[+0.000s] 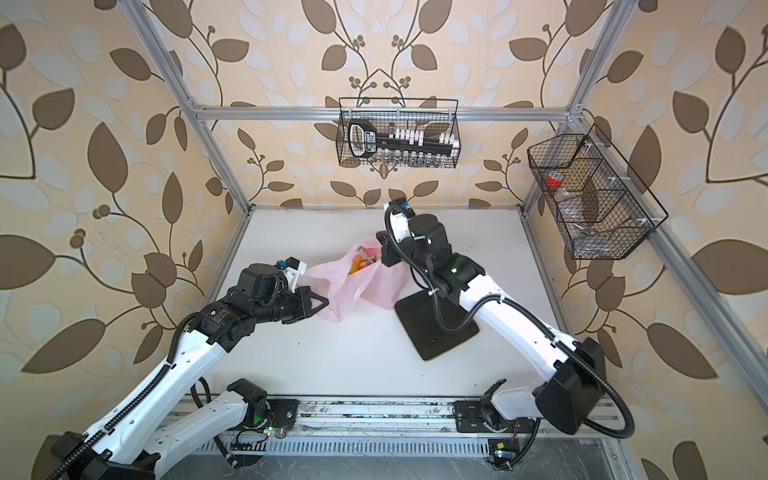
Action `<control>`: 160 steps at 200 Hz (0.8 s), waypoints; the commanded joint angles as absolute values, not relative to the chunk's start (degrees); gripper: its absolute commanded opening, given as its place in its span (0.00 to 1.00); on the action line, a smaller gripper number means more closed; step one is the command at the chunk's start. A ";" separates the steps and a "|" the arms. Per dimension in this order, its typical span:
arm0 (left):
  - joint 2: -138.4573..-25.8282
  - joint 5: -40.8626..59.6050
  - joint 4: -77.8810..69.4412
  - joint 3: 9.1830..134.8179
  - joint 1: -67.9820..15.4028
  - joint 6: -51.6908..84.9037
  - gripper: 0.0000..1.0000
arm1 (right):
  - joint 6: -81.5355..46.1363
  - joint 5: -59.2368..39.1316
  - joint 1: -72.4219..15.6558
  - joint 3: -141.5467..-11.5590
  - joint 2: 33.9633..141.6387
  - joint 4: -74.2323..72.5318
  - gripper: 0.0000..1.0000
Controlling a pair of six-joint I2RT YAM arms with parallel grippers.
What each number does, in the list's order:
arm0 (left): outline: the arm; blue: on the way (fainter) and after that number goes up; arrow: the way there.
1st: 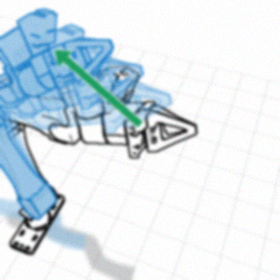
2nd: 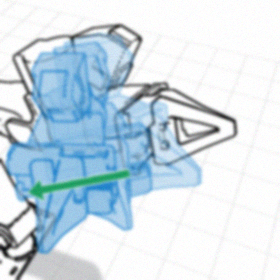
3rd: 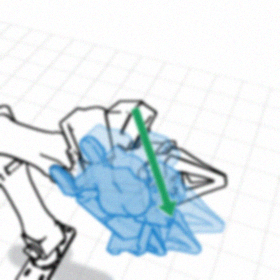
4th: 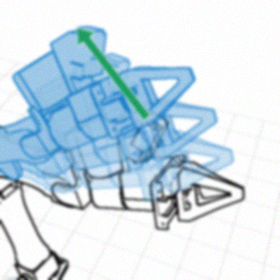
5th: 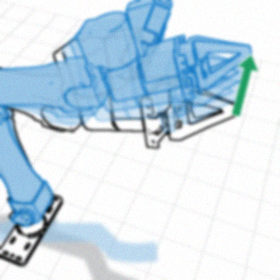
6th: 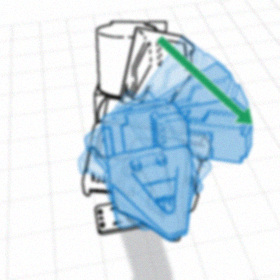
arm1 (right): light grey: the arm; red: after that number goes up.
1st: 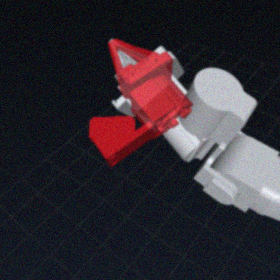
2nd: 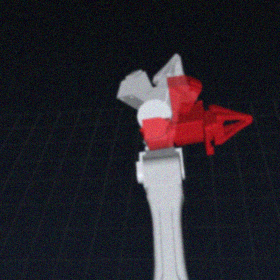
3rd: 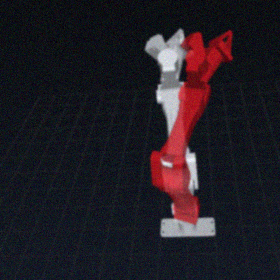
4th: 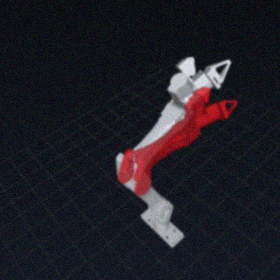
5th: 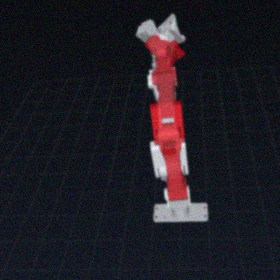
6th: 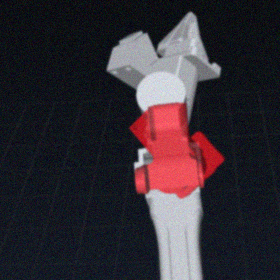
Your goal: Take the fake fruits out of the plastic bag
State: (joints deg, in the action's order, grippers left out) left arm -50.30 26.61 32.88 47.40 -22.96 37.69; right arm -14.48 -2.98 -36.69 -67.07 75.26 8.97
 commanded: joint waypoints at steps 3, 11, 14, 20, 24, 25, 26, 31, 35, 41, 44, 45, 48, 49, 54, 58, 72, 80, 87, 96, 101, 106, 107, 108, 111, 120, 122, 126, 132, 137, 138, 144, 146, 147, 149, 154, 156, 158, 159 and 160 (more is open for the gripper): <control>-49.78 29.50 32.00 44.51 -23.47 38.39 0.00 | -17.01 -1.92 -36.85 -57.94 71.24 10.85 0.00; -49.61 29.82 31.79 43.52 -23.47 38.85 0.00 | -18.16 -1.30 -36.98 -54.81 69.84 11.07 0.00; -49.53 29.94 31.69 43.02 -23.47 39.09 0.00 | -18.56 -1.10 -36.97 -53.70 69.42 11.07 0.00; -49.38 30.22 31.48 42.26 -23.48 39.55 0.00 | -19.56 -0.37 -36.92 -51.38 68.71 11.07 0.00; -49.25 30.41 31.38 41.72 -23.47 39.82 0.00 | -20.30 0.15 -37.08 -50.06 68.30 11.01 0.00; -49.19 30.46 31.34 41.56 -23.47 39.91 0.00 | -20.43 0.25 -37.04 -49.64 68.16 11.00 0.00; -49.20 30.52 31.31 41.43 -23.47 39.99 0.00 | -20.59 0.39 -37.02 -49.25 68.09 10.99 0.00; -49.14 30.73 31.06 40.72 -23.52 40.46 0.00 | -21.34 1.02 -37.04 -47.46 67.76 10.98 0.00; -49.00 30.80 30.88 40.23 -23.55 40.82 0.00 | -21.90 1.48 -37.11 -46.32 67.55 10.98 0.00; -48.86 30.96 30.69 39.51 -23.62 41.53 0.00 | -22.58 2.29 -37.18 -44.56 67.42 11.05 0.00; -48.84 30.93 30.60 39.17 -23.64 41.90 0.00 | -22.94 2.82 -37.26 -43.90 67.41 11.14 0.00; -48.86 30.93 30.59 39.05 -23.68 42.04 0.00 | -23.07 3.04 -37.26 -43.62 67.41 11.24 0.00; -48.83 31.00 30.53 38.83 -23.79 42.40 0.00 | -23.35 3.55 -37.36 -42.94 67.48 11.29 0.00; -48.81 31.06 30.51 38.71 -23.80 42.51 0.00 | -23.45 3.75 -37.45 -42.83 67.49 11.32 0.00; -48.69 31.11 30.49 38.23 -24.05 42.97 0.00 | -24.07 4.51 -37.54 -41.75 67.67 11.41 0.00; -48.75 31.12 30.42 37.96 -24.36 43.32 0.00 | -24.48 5.20 -37.53 -41.04 67.77 11.43 0.00; -48.45 29.91 30.59 37.24 -25.77 44.16 0.00 | -26.00 7.03 -37.79 -38.71 68.57 10.81 0.00; -48.43 28.77 30.74 36.94 -26.55 44.42 0.00 | -26.62 7.80 -37.79 -37.97 69.09 10.53 0.00; -48.53 27.75 30.96 36.77 -27.09 44.60 0.00 | -26.86 8.21 -37.79 -37.38 69.61 10.13 0.00; -48.77 26.72 31.11 36.60 -27.63 44.80 0.00 | -26.89 8.66 -37.79 -36.96 70.36 9.73 0.00; -49.05 26.24 31.12 36.48 -27.83 44.94 0.00 | -27.02 8.85 -37.80 -36.92 70.83 9.67 0.00; -49.31 25.76 31.12 36.43 -28.01 45.11 0.00 | -26.99 9.01 -37.86 -36.93 71.23 9.88 0.02; -49.35 25.67 31.07 36.41 -28.02 45.14 0.00 | -26.99 9.03 -37.83 -36.92 71.30 9.86 0.03; -49.37 25.62 31.05 36.40 -28.07 45.16 0.00 | -26.98 8.96 -37.81 -37.01 71.38 9.85 0.03; -49.55 25.32 31.06 36.41 -28.18 45.22 0.00 | -27.03 8.84 -37.80 -37.06 71.53 9.97 0.05; -50.06 24.59 30.78 36.40 -28.45 45.48 0.00 | -27.14 8.56 -37.79 -37.49 71.72 10.64 0.12; -50.15 24.36 30.66 36.39 -28.51 45.56 0.00 | -27.22 8.47 -37.84 -37.59 71.67 10.75 0.14; -50.41 24.15 30.48 36.39 -28.63 45.61 0.00 | -27.16 8.18 -37.83 -37.69 71.42 10.89 0.19; -50.78 23.79 30.12 36.46 -28.70 45.63 0.00 | -27.17 7.86 -37.81 -37.87 70.88 10.98 0.27; -51.09 23.54 29.87 36.60 -28.74 45.67 0.00 | -27.20 7.55 -37.79 -37.83 70.20 11.07 0.35; -51.12 23.50 29.83 36.67 -28.74 45.68 0.00 | -27.22 7.51 -37.79 -37.86 70.04 11.07 0.37; -51.62 23.25 29.62 36.80 -28.82 45.63 0.00 | -27.20 7.24 -37.79 -37.83 68.99 11.23 0.49; -51.77 23.15 29.53 36.86 -28.83 45.66 0.00 | -27.17 7.08 -37.79 -37.87 68.64 11.35 0.52; -51.81 23.09 29.49 36.89 -28.83 45.64 0.00 | -27.16 7.01 -37.79 -37.87 68.38 11.39 0.54; -51.96 22.98 29.43 36.97 -28.83 45.62 0.00 | -27.16 6.94 -37.79 -37.88 67.92 11.53 0.56; -52.34 22.73 29.38 37.28 -28.83 45.53 0.00 | -27.22 6.44 -37.66 -38.03 66.70 11.99 0.61; -52.50 22.69 29.36 37.38 -28.83 45.48 0.00 | -27.15 6.25 -37.63 -38.05 66.20 12.27 0.63; -52.65 22.68 29.40 37.51 -28.83 45.52 0.00 | -27.11 6.07 -37.64 -38.23 65.62 12.56 0.65; -52.78 22.63 29.38 37.61 -28.83 45.48 0.00 | -27.09 5.93 -37.63 -38.28 65.37 12.70 0.66; -52.85 22.61 29.37 37.70 -28.78 45.41 0.00 | -27.04 5.82 -37.62 -38.34 65.07 12.90 0.67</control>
State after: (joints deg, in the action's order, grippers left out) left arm -51.48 24.88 31.16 36.64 -28.21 45.17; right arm -26.87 6.81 -37.50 -37.47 69.93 11.11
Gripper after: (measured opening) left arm 0.048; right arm 0.575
